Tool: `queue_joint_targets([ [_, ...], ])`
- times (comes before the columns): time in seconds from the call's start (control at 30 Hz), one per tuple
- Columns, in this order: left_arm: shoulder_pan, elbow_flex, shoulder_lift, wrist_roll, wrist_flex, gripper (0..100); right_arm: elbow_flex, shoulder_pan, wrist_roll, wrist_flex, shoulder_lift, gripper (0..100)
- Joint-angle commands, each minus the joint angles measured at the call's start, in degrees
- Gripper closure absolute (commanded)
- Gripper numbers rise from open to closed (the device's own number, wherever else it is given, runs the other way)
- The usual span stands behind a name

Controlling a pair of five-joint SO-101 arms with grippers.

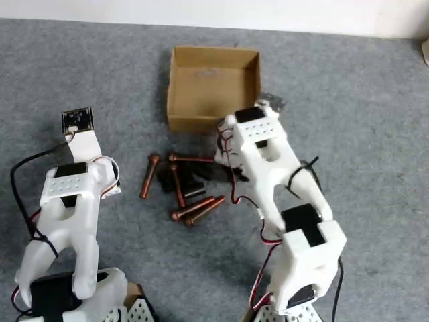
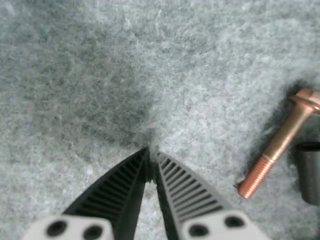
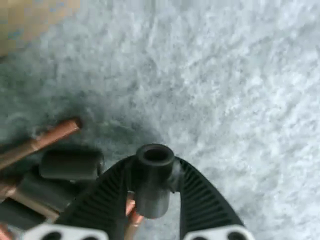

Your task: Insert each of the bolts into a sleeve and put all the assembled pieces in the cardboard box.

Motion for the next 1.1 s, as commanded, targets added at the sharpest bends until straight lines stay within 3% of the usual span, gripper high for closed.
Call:
queue_joint_targets([
  [0.0, 5.1, -7.5, 0.1, -8.6, 3.5, 99, 0.2, 1.0, 2.5, -2.8, -1.8, 99.4],
  [0.2, 15.3, -25.0, 15.1, -10.5, 16.7, 99, -0.2, 1.2, 2.6, -4.3, 1.9, 99.4],
  [0.57, 14.5, -49.1, 46.5, -10.6, 19.8, 99, -0.2, 2.2, 2.7, -4.6, 2.2, 99.4],
  [0.63, 14.5, -52.7, 48.0, -10.8, 21.9, 96, -0.2, 2.2, 2.7, -4.6, 2.2, 99.4],
  [0.77, 14.6, -56.0, 48.2, -11.0, 27.8, 80, -0.1, 2.2, 2.7, -4.6, 2.2, 99.4],
  [0.9, 15.7, -59.1, 48.1, -17.5, 33.4, 83, 0.0, 2.2, 2.7, -4.6, 2.2, 99.4],
  [1.07, 16.9, -59.0, 44.3, -17.8, 40.3, 83, 0.0, 2.2, 2.7, -4.7, 2.2, 99.4],
])
